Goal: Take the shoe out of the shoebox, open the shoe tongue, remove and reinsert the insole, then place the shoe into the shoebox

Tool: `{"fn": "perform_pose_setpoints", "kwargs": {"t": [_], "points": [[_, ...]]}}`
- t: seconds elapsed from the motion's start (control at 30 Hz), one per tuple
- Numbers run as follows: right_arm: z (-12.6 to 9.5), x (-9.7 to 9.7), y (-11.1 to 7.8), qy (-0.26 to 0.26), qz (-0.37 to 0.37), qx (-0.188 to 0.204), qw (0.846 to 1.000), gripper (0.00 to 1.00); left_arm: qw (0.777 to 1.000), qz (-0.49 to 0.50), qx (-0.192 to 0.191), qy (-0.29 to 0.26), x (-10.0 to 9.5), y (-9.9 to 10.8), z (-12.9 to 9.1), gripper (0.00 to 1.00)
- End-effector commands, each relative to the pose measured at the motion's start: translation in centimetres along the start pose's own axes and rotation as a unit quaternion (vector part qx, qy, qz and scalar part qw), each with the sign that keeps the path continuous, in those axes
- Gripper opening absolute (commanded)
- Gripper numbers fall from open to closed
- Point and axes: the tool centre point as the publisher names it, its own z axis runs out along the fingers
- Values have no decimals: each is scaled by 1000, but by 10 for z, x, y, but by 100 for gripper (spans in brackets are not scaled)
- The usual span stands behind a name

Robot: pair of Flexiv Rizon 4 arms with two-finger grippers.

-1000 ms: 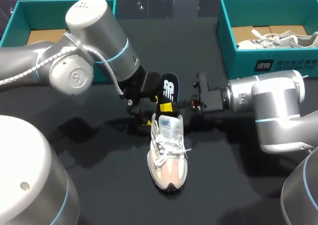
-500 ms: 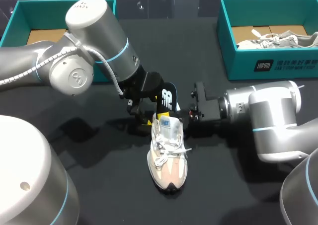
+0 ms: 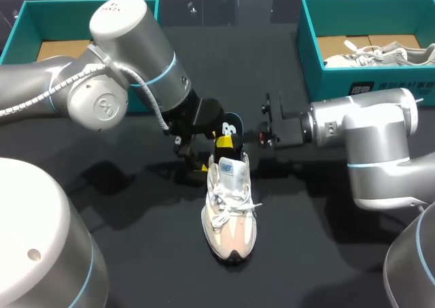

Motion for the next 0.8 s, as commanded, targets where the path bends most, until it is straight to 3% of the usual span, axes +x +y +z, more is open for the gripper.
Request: {"fn": "perform_pose_setpoints", "kwargs": {"t": [0.03,0.37,0.53,0.57,0.63,0.73,0.8], "points": [[1,-8,-4,6,9,2,1000,0,1000,0,-2,0,-1,-1,1,100],[10,-15,-49,26,77,-9,997,0,1000,0,-2,0,-1,-1,1,100],[13,-9,-52,31,83,-9,996,0,1000,0,-2,0,-1,-1,1,100],[13,-7,-49,31,78,-9,996,5,1000,0,-2,0,-1,-1,1,100],[12,-4,-42,28,68,-4,997,25,1000,0,-2,0,-1,-1,1,100],[12,0,-31,24,51,5,998,33,1000,0,-2,0,-1,-1,1,100],[10,3,-23,20,39,11,999,33,1000,0,-2,0,-1,-1,1,100]]}}
